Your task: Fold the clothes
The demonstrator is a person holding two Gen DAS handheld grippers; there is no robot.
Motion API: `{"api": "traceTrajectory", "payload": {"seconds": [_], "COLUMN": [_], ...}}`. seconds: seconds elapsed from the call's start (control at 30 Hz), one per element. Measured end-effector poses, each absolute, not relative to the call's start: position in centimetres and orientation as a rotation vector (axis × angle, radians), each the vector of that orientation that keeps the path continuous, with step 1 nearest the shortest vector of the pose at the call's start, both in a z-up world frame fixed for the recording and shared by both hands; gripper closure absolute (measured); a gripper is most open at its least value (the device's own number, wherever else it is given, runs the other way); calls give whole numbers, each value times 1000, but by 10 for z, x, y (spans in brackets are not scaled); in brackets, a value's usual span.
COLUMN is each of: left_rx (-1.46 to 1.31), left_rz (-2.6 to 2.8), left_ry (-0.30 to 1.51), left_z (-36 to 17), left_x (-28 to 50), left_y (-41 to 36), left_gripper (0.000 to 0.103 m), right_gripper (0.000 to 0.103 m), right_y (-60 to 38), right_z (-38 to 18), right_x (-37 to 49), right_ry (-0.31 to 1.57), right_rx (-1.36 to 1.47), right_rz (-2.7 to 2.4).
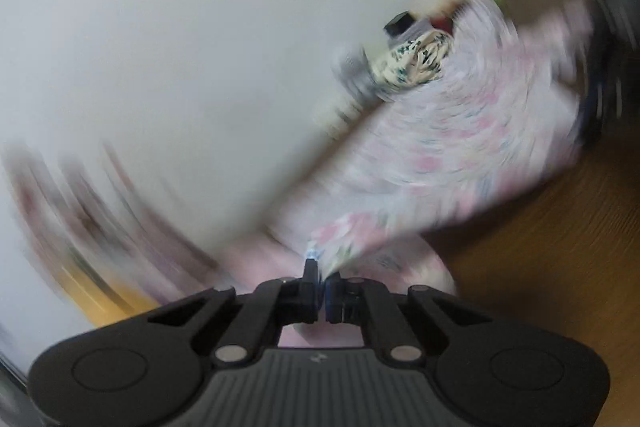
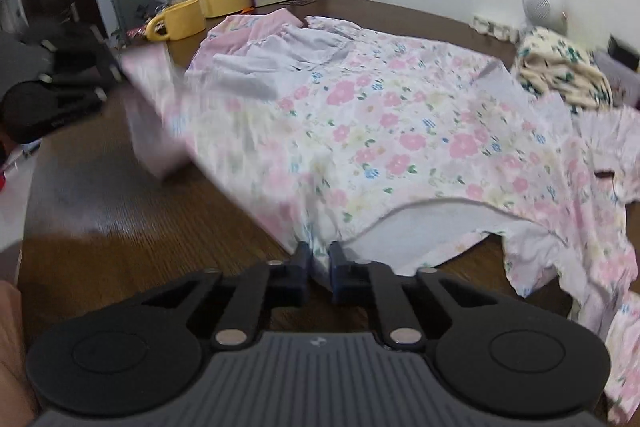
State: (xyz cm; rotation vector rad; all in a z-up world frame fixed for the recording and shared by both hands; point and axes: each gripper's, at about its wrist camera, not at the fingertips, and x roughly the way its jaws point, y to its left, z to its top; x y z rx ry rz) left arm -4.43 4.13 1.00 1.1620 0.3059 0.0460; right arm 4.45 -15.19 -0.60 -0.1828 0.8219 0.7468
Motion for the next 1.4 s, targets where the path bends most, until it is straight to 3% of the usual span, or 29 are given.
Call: {"api": "traceTrajectory", "payload": {"seconds": [0.1, 0.23, 0.3, 0.37, 0.43, 0.53, 0.6, 0.9, 0.97, 1.03, 1.33, 1.4], "left_rx": [1290, 1015, 813, 588, 391, 232, 207, 11, -4, 0, 267, 261], "left_rz": [-61, -292, -340, -376, -369, -316, -218, -63, -44, -36, 80, 93], "left_ry": [410, 676, 710, 710, 669, 638, 680, 891, 904, 912, 835, 833], "left_z": [-6, -8, 5, 24, 40, 50, 46, 4, -1, -4, 17, 22], "left_x": [-61, -67, -66, -64, -64, -50, -23, 63, 71, 75, 84, 86], "left_y": [37, 56, 74, 97, 122, 147, 150, 174, 175, 175, 189, 197], "left_gripper": [96, 94, 85, 55, 38, 32, 32, 48, 70, 101, 103, 99], "right_gripper": [97, 97, 97, 97, 94, 85, 69, 69, 69, 69, 69, 69], "right_y": [-157, -162, -165, -170, -178, -180, -175, -144, -145, -144, -139, -138], "right_z": [-6, -5, -3, 0, 8, 22, 28, 2, 0, -1, -3, -3], "right_x": [42, 37, 38, 39, 43, 48, 53, 68, 68, 67, 59, 57], "right_ry": [836, 839, 847, 861, 866, 823, 791, 828, 833, 836, 816, 810], "right_rx": [-166, -180, -187, -179, -103, -21, -16, -130, -128, -130, -201, -212], "right_rz": [748, 741, 738, 740, 772, 807, 810, 750, 749, 749, 746, 742]}}
